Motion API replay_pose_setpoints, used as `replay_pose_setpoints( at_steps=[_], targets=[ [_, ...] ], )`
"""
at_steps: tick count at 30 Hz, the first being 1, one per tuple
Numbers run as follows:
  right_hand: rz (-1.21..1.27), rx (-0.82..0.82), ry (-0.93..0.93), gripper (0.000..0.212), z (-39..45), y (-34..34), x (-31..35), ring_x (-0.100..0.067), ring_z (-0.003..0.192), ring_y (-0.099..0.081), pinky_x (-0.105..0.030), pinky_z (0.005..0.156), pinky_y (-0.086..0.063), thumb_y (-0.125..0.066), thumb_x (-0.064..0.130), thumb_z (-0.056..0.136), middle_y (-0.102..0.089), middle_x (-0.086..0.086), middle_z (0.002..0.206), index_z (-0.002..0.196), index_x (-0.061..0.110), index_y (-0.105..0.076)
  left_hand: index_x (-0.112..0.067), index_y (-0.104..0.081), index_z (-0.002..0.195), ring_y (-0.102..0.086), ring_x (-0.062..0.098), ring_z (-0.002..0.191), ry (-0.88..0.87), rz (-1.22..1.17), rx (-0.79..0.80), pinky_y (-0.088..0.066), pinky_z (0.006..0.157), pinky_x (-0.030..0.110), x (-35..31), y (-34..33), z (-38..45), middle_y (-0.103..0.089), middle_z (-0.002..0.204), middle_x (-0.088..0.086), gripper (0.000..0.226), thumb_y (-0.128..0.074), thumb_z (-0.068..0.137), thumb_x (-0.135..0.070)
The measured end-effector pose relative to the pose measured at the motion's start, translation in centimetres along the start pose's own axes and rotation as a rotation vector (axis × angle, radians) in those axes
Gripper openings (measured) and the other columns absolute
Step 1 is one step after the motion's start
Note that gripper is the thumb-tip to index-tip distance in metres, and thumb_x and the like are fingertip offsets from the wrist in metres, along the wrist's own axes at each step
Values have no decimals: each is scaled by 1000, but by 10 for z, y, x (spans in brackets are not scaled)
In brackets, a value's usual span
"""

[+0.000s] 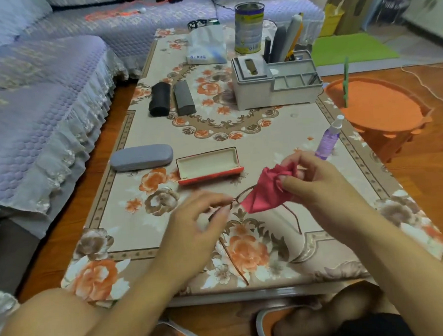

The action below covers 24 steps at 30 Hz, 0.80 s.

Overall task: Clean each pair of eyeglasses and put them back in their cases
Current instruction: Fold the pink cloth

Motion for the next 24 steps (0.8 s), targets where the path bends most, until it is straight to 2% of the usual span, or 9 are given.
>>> replay_pose_setpoints(
  at_steps=[2,3,5,8,12,15,17,20,24],
  targets=[
    [117,76,-7,10,-8,-25,3,-22,80,-65,-36,81,-57,-60,-2,94,-64,-10,75,98,7,-62,-34,-69,118,-68,7,109,324,-426,108,-54,98,27,6,-24,-5,-73,112,-10,27,-72,91,-38],
    [179,101,-8,9,-11,-34,4,-23,80,-66,-34,81,-57,-62,0,93,-65,-13,78,98,7,-61,-30,-67,121,-71,12,108,411,-554,124,-56,97,32,7,-31,-7,-75,112,-3,35,-75,88,-39],
    [301,141,-13,13,-13,-46,4,-24,79,-66,-35,83,-57,-69,6,88,-64,-15,80,98,7,-61,-18,-66,117,-74,19,100,508,-747,81,-58,92,35,8,-30,-6,-77,107,7,37,-75,82,-25],
    [402,210,-37,17,-15,-51,1,-26,84,-65,-41,91,-56,-73,4,84,-62,-17,85,96,5,-61,-10,-69,96,-71,16,80,550,-879,36,-60,76,27,11,-21,-5,-75,89,9,22,-73,74,-10],
    [382,327,-86,15,-17,-45,-2,-28,99,-68,-31,86,-56,-62,-7,77,-70,-21,103,87,3,-62,-18,-79,81,-67,14,79,430,-647,85,-56,80,28,3,1,12,-73,82,4,7,-75,75,-17],
    [315,365,-101,32,-17,-37,-3,-33,116,-67,-43,94,-53,-52,-11,69,-69,-21,123,91,5,-68,-23,-82,83,-69,11,82,330,-366,209,-52,81,27,-12,8,25,-77,84,-1,7,-75,84,-21],
    [314,410,-106,39,-19,-37,0,-36,122,-63,-50,103,-50,-60,-5,73,-67,-18,129,108,11,-70,-22,-82,83,-72,14,87,304,-260,270,-53,88,34,-22,9,31,-77,87,0,5,-77,82,-23],
    [13,470,-13,56,-25,-42,12,-20,130,-58,-40,110,-45,-75,19,83,-63,-1,138,136,25,-57,-22,-82,81,-73,17,88,268,-166,320,-57,91,42,-40,7,42,-77,89,1,6,-79,85,-19],
    [-320,417,144,62,-23,-51,36,-2,131,-53,-27,114,-38,-79,26,86,-62,14,136,141,28,-51,-25,-79,80,-73,13,80,221,-77,347,-54,76,35,-62,6,56,-77,80,-2,10,-75,90,-25]
  ],
)
Point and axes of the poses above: each hand's wrist, its own z-axis towards the middle knuckle, its own y-axis out of the back of the hand, x = y × z, the point moved 10 cm from there along z, towards the middle knuckle
